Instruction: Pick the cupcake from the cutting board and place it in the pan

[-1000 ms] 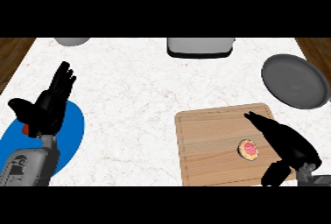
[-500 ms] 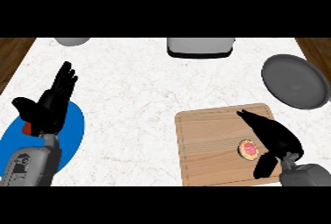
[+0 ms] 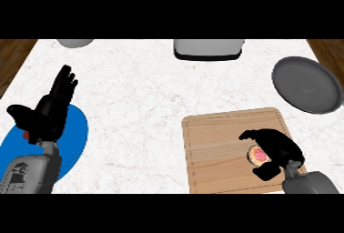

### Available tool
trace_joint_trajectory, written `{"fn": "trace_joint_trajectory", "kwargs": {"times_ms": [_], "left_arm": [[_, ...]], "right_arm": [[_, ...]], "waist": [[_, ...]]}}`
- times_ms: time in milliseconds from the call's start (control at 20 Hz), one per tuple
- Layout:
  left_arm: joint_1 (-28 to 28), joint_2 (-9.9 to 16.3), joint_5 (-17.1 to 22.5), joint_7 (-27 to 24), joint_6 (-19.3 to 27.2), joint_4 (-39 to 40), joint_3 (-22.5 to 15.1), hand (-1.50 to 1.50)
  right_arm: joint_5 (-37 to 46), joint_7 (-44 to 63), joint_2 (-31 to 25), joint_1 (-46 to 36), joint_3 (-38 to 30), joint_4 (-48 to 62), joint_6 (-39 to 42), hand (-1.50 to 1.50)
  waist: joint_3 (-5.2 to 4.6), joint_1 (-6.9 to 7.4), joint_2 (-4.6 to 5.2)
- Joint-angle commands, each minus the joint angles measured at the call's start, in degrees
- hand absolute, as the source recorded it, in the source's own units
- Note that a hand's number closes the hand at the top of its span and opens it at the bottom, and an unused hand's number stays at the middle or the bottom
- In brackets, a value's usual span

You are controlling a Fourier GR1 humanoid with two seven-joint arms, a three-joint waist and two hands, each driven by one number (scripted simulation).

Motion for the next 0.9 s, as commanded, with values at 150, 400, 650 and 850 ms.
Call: {"fn": "trace_joint_trajectory", "kwargs": {"times_ms": [150, 400, 650, 850], "left_arm": [[-1.84, -1.08, -1.39, 1.58, 0.16, 0.73, -0.49, 0.0], [-1.19, 0.49, 0.18, -2.36, -2.52, 4.06, 1.73, 0.0], [-3.14, -1.35, -2.0, 0.29, -0.13, 2.57, -0.63, 0.0], [-0.61, -1.53, -1.23, 3.18, -0.4, -3.11, -1.23, 0.0]], "right_arm": [[5.19, -6.8, 0.13, 0.54, 1.8, 2.74, -3.82, 1.5], [5.82, 4.5, 9.92, -10.86, -0.1, 9.13, -1.45, 1.5], [2.12, 23.53, 18.4, -20.11, 1.68, 18.38, -10.05, 1.5], [5.41, 25.28, 18.6, -24.31, 1.68, 23.28, -21.8, 1.5]], "waist": [[0.0, -0.16, 0.0], [-0.03, 0.39, 0.21], [0.03, 1.8, 0.46], [0.05, 1.54, 0.12]]}}
